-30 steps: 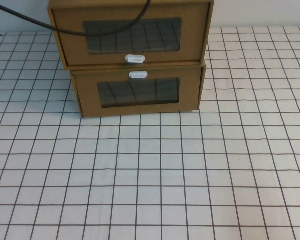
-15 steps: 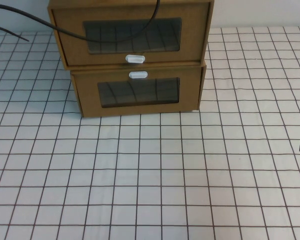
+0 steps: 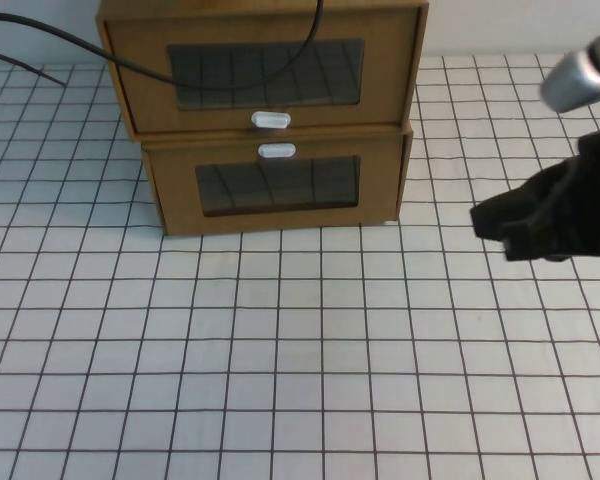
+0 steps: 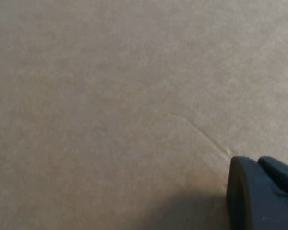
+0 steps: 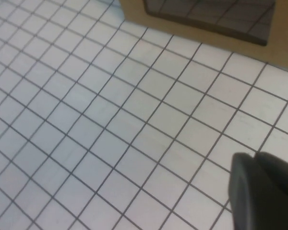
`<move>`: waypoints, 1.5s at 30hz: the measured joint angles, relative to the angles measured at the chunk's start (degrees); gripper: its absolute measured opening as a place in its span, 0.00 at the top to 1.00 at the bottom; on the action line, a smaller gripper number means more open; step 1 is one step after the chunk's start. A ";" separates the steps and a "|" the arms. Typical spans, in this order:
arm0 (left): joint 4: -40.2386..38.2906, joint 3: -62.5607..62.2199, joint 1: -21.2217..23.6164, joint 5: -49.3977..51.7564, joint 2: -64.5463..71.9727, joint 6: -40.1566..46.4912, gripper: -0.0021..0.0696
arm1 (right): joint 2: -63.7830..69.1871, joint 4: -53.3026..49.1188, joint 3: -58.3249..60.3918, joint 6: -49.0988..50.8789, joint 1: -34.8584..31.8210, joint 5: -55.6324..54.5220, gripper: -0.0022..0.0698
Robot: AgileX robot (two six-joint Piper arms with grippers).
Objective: Open the shoe box
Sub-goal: 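Pull the top drawer of the cardboard box fully open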
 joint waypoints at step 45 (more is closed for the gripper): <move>-3.20 -0.54 0.10 4.81 0.00 -1.49 0.97 | 35.92 -120.60 -17.73 64.99 28.85 -20.57 0.60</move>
